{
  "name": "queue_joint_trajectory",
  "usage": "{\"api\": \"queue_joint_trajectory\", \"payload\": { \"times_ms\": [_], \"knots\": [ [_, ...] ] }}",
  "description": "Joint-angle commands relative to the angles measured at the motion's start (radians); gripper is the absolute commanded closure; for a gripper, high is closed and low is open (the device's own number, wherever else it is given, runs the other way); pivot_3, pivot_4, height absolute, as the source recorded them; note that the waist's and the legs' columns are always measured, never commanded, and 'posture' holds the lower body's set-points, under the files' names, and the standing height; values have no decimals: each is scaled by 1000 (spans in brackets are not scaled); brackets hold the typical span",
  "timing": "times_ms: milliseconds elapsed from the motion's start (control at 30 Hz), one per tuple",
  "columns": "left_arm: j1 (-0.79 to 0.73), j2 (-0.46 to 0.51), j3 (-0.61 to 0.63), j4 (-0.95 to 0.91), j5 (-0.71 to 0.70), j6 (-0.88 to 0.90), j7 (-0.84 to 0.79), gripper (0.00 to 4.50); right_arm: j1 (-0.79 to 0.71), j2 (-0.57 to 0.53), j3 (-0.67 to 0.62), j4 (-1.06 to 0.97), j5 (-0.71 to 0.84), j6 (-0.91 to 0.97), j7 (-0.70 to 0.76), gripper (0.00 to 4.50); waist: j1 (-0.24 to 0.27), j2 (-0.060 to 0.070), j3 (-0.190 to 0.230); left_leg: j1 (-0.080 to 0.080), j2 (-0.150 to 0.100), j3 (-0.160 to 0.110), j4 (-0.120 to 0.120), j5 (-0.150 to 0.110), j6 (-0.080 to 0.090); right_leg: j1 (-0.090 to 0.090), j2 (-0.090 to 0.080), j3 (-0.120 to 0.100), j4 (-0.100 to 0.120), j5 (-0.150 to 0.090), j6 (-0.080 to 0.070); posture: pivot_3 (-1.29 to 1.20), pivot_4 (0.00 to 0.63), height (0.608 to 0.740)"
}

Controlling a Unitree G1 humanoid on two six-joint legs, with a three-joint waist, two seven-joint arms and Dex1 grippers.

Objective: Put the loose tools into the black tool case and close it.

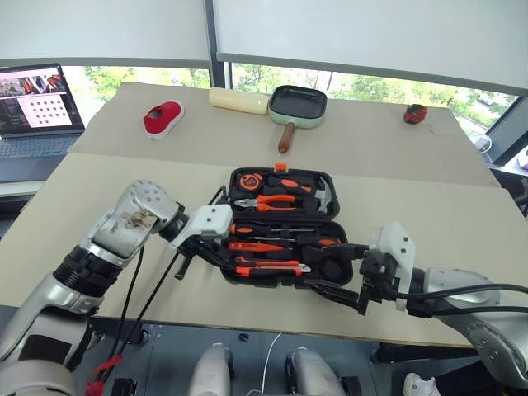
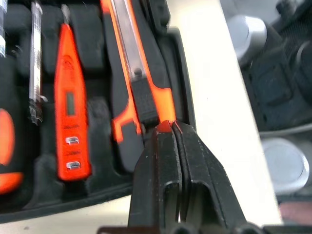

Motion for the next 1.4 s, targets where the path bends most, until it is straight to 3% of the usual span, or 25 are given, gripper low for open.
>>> {"api": "queue_joint_trajectory", "payload": {
  "times_ms": [33,233,467,833,1200,1400],
  "knots": [
    [10,4,-22,18,70,-69,27,4426,-11,4,-11,-11,10,-20,8,0,0,0,0,0,0,0,0,0,0,0,0,0,0,0,0,0,150,740],
    [4,-41,-25,14,77,-40,41,4426,-16,2,-11,-15,16,-13,8,0,1,0,0,0,0,0,1,0,0,1,0,0,0,0,0,0,150,740],
    [-81,-26,42,-29,-131,102,-38,4426,-2,-6,-26,-21,21,-11,14,0,1,0,0,0,0,0,1,0,0,0,0,0,0,0,0,0,150,740],
    [-127,-265,-72,172,76,-105,114,4426,-5,1,-28,-25,18,-10,1,0,-2,0,0,0,-1,0,1,0,0,0,0,0,0,0,1,0,150,740],
    [-85,-281,-153,299,225,-303,140,4426,40,7,-47,-59,30,-7,-27,0,0,2,-2,2,-1,-2,3,0,0,4,0,0,0,1,2,0,150,740],
    [-86,-311,-134,356,220,-324,161,4426,41,1,-50,-56,27,-7,-30,0,2,2,-3,16,-1,-2,1,0,0,18,0,0,-2,-2,5,0,150,740]
  ]
}}
